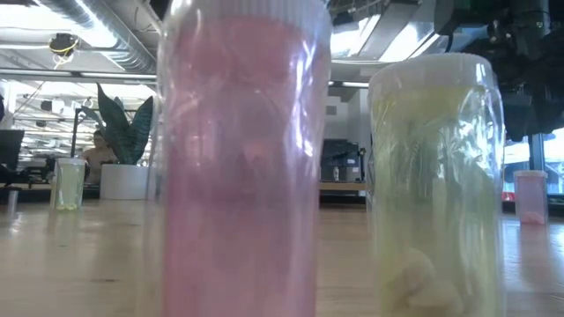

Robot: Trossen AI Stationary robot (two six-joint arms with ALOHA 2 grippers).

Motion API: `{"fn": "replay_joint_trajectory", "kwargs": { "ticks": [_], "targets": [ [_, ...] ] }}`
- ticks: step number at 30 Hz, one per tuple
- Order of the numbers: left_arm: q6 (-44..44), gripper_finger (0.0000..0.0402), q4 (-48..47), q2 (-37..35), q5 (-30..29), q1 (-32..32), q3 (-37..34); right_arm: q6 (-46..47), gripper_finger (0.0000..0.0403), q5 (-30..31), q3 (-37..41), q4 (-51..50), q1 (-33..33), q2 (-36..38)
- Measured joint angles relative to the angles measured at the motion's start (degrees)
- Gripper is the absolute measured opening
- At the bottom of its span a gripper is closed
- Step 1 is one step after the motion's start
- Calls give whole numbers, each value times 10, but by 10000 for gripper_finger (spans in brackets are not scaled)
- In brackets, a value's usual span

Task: Pick and place medicine bottles onto shelf by color
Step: Put the top right blue pill bottle on the shelf

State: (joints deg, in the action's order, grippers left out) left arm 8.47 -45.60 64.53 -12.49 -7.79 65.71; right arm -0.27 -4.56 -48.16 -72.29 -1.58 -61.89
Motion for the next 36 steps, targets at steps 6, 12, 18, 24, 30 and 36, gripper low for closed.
{"fn": "replay_joint_trajectory", "kwargs": {
  "ticks": [6, 12, 18, 24, 30, 36],
  "targets": [
    [0, 66, 0, 0, 0, 0, 0, 0, 207, 0, 0, 0, 0, 0],
    [0, 66, 0, 0, 0, 0, 0, 0, 207, 0, 0, 0, 0, 0],
    [0, 66, 1, 0, -1, 0, 0, 0, 207, 0, 0, 0, 0, 0],
    [0, 66, 1, 0, -1, 0, 0, 0, 207, 0, 0, 0, 0, 0],
    [0, 66, 1, 0, -1, 0, 0, 0, 207, 0, 0, 0, 0, 0],
    [0, 66, 1, 0, -1, 0, 0, 1, 207, 0, 0, 13, 0, 0]
  ]
}}
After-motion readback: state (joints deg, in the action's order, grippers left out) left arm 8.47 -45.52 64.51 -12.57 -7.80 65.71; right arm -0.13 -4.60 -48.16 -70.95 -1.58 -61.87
